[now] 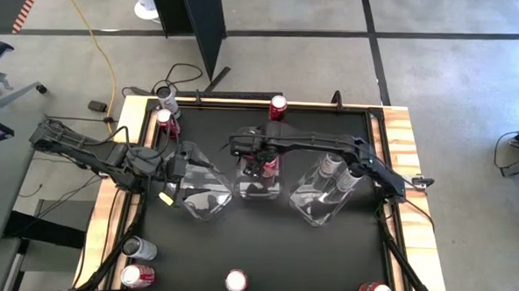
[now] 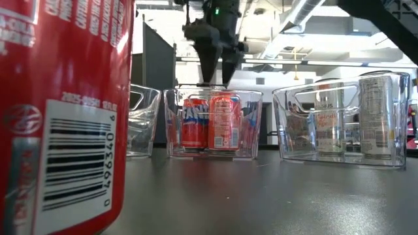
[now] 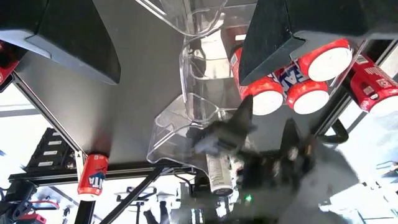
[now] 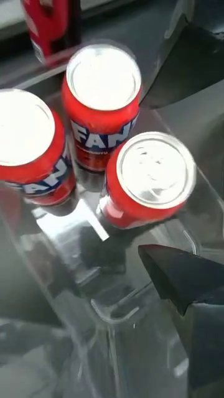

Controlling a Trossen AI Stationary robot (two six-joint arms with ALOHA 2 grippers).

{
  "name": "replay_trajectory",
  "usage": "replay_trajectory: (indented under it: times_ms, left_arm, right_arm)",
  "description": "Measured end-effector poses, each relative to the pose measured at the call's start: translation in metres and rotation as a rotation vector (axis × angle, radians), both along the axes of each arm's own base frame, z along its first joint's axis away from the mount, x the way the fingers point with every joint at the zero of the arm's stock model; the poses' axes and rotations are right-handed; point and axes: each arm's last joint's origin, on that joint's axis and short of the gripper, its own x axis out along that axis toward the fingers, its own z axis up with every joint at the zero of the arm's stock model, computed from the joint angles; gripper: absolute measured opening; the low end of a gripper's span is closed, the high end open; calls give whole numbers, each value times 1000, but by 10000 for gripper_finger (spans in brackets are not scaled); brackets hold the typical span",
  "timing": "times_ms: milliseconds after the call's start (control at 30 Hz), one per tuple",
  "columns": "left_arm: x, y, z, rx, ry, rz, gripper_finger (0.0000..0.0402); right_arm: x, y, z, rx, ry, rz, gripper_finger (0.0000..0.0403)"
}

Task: Sort soda cans
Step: Put the bottom center red soda can into the left transparent bin

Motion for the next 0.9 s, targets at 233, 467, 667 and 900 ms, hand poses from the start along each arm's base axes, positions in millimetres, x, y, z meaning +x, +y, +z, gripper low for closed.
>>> replay_trajectory:
  times_ms: [233, 467, 667, 900]
  left_arm:
    - [0, 0, -1, 3, 10, 0, 320]
    - [0, 1, -1, 9, 13, 17, 320]
    - [-1, 1, -2, 8, 21, 20, 320]
    - [-1, 1, -2, -10, 20, 27, 320]
  right_arm:
    - [-15, 43, 33, -76, -88, 76, 388]
    - [-33, 104, 53, -85, -160, 181, 388]
    - [-48, 156, 55, -71, -169, 294, 388]
    - [-75, 205, 53, -39, -151, 292, 388]
